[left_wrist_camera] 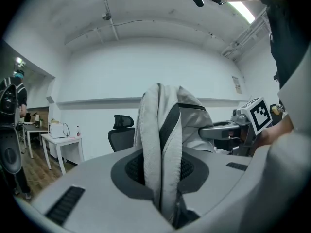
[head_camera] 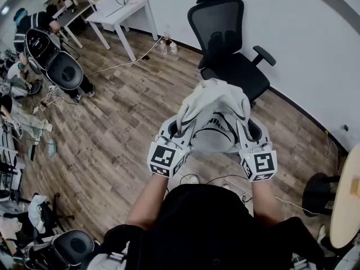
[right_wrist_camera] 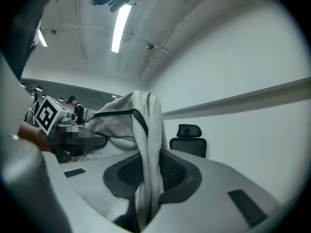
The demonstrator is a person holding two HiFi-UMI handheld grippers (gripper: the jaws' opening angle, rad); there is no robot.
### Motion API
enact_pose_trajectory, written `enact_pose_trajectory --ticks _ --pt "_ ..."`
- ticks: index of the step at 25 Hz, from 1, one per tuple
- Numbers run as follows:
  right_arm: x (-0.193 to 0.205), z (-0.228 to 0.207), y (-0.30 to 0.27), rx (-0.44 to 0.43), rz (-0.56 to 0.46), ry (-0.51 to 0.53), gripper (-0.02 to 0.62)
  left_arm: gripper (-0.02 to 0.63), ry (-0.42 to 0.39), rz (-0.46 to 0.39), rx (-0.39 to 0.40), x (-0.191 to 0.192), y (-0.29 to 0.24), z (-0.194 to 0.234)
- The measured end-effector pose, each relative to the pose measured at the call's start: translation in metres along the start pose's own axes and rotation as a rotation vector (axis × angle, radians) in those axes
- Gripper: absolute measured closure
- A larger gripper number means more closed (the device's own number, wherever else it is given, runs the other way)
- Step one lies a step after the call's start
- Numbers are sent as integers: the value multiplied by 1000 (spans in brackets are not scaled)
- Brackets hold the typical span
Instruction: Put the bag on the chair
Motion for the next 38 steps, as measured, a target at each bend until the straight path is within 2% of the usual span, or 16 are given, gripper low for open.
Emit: enact_pose_trajectory --ticks 8,18,26,31,38 --pt "-4 25 -23 58 29 -7 518 529 8 -1 44 4 2 33" --pt "-9 20 -41 37 50 26 517 529 28 -19 63 5 -8 49" --pt "-4 -28 -72 2 53 30 517 529 29 7 48 3 -57 51" --pt "6 -73 -95 -29 31 19 517 529 7 50 38 2 -100 46" --pt "15 -141 -129 -62 18 9 517 529 -15 49 -2 -7 -171 43"
Point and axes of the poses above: the fingertips, and each gripper's own axes: y backward along the fingers, z to its left, x out of its underside, the point moved 7 cm from there along y, backward along the fingers, and after that the axes turned 14 degrees about -x, right-handed, at the moved point
